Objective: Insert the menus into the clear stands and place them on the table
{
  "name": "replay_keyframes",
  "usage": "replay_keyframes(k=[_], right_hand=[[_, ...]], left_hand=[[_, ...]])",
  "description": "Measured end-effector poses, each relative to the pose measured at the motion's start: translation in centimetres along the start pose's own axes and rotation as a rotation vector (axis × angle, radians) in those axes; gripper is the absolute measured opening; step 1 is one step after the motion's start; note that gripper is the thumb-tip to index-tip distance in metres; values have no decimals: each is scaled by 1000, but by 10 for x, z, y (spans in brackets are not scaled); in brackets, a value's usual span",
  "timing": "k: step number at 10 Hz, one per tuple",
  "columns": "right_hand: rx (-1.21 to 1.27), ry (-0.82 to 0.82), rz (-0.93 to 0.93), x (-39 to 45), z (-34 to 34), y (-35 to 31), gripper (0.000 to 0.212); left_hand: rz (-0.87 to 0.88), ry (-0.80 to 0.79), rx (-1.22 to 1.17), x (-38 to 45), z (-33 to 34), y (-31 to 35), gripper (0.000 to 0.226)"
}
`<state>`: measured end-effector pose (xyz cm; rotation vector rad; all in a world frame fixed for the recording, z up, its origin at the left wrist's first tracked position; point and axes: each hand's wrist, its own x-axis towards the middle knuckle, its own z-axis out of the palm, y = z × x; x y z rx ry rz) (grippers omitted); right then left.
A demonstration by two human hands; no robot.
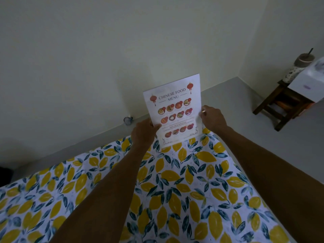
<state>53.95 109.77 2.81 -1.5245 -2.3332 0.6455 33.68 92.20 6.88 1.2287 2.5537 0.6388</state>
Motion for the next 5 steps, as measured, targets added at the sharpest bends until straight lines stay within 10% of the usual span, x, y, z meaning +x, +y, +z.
replay_keyframes(k=[5], right_hand=[[-18, -39, 107, -10, -6, -5, 41]], left_hand=[[72, -60, 64, 6, 11, -22, 45]])
